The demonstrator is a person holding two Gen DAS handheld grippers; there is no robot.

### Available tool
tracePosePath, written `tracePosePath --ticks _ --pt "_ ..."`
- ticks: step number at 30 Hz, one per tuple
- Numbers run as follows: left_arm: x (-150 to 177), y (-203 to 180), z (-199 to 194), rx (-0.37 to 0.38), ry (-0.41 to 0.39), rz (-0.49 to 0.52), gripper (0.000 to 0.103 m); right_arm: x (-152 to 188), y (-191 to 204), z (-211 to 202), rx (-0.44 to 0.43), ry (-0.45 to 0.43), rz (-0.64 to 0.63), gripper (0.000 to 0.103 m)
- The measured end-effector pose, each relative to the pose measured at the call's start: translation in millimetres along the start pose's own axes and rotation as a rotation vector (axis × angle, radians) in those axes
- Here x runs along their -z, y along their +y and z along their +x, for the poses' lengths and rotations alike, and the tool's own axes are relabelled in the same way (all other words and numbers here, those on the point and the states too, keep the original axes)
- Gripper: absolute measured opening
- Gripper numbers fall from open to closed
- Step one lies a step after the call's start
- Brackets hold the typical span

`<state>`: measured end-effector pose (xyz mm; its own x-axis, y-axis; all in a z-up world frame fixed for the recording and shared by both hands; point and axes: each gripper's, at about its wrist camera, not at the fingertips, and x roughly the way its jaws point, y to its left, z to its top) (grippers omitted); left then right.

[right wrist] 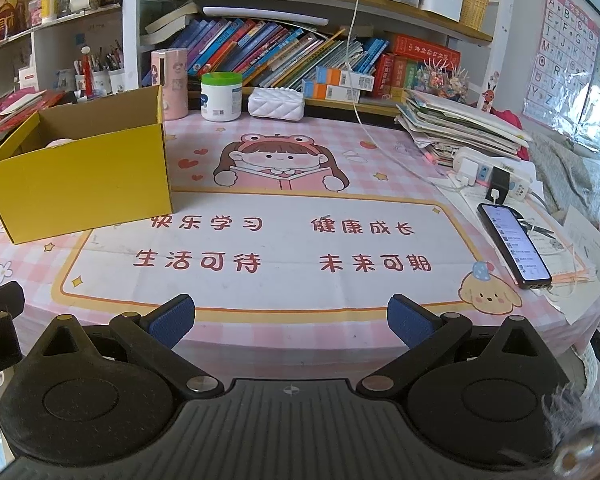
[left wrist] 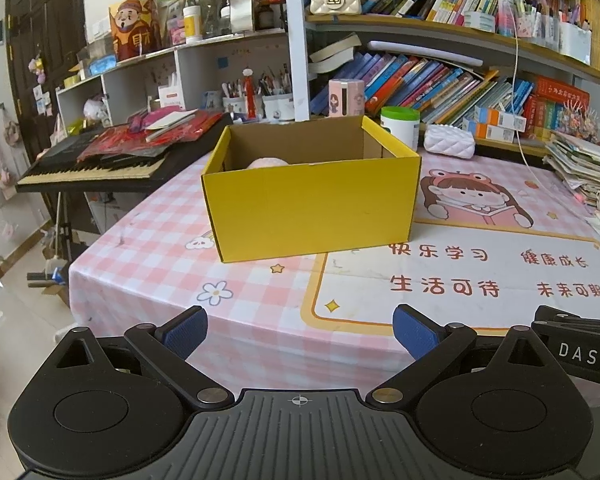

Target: Organize objects

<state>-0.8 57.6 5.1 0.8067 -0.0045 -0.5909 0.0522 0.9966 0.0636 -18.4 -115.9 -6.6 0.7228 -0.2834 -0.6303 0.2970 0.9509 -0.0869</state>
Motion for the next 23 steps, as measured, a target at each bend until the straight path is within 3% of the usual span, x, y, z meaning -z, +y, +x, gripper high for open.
tracePosePath --ticks 23 --pt "-0.6 -3.8 -1.9 0.018 -0.01 0.008 0.1 1.2 -0.1 -5.4 -0.002 -0.008 -0.017 0.103"
